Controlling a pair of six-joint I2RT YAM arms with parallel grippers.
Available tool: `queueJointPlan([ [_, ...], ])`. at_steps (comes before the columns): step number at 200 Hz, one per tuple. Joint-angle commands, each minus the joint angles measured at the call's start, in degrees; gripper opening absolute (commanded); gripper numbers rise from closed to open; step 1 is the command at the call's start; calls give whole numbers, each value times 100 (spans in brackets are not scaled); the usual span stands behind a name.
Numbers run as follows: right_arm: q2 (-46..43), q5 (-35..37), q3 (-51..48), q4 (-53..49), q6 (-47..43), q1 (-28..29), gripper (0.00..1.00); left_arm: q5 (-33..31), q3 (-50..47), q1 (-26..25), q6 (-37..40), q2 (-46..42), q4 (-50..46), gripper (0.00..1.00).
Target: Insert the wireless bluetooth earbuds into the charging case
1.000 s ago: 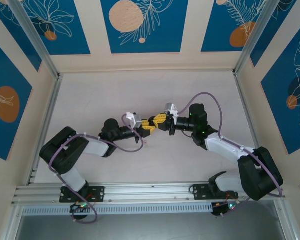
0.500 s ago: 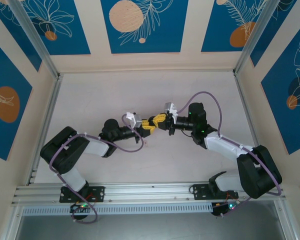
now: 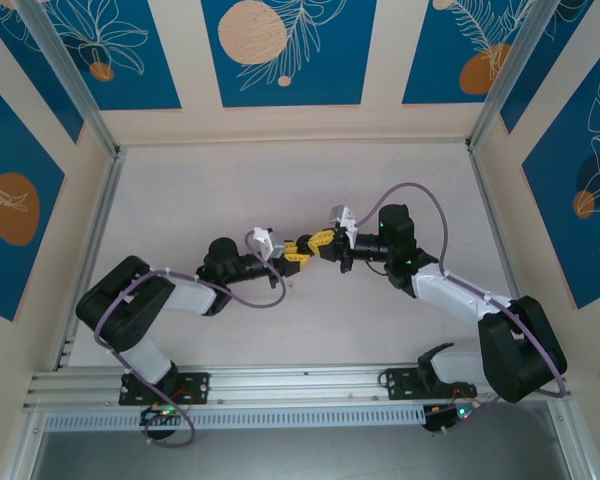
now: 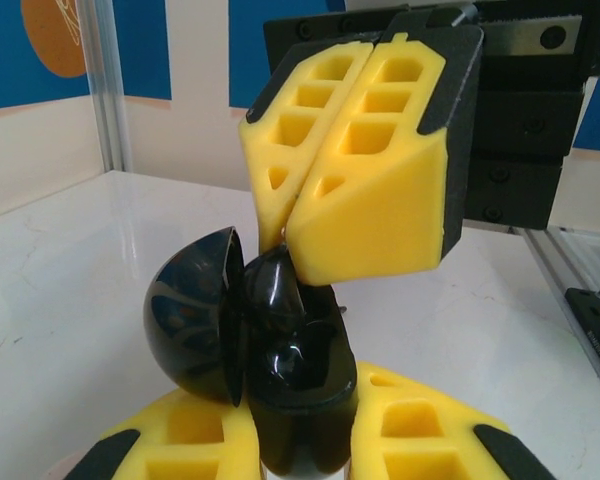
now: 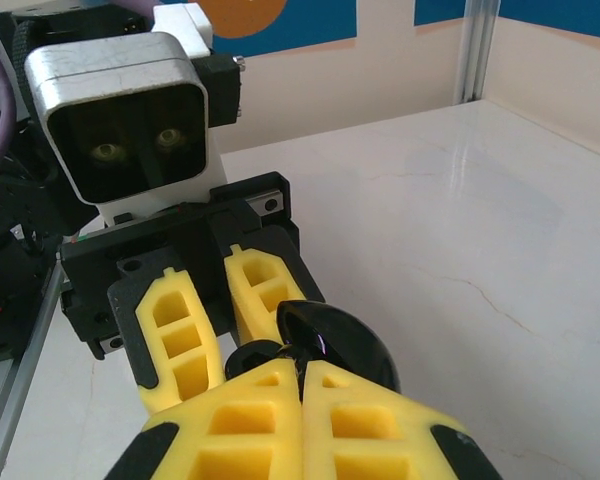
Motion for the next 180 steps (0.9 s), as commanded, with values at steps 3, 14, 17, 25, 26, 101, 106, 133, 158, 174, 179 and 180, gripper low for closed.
queueJointPlan([
  [3,-144,-57,-40,-162,25,-84,6,-189,-107,-18,323,-169,-182,7],
  [14,-164,10,-53,-243,80,-123,6,-289,-144,-16,378,-189,-262,7],
  [17,-170,34,-54,-280,95,-132,6,-315,-158,-19,401,-192,-276,7],
  [25,-186,138,-47,-420,120,-150,6,-402,-186,-17,439,-222,-334,7],
  [26,-187,147,-40,-441,123,-150,6,-410,-188,-15,442,-223,-342,7],
  [101,-187,1754,-218,-1164,1595,170,5,-1554,-524,-21,1016,-722,-1153,7],
  [106,-168,1934,-254,-1164,1772,184,5,-1632,-517,-23,1037,-765,-1249,7],
  [133,-154,2560,-563,-1078,2374,368,5,-2033,-507,-28,1116,-1048,-1731,7],
  [158,-73,3112,-734,-1151,2810,571,5,-2304,-480,-30,1204,-1263,-2181,6],
  [174,62,3347,-795,-1230,3055,681,5,-2457,-463,-25,1206,-1355,-2403,6],
  [179,116,3403,-810,-1244,3123,720,5,-2489,-463,-27,1209,-1385,-2458,6],
  [180,126,3415,-813,-1249,3131,724,5,-2496,-463,-29,1209,-1389,-2467,6],
])
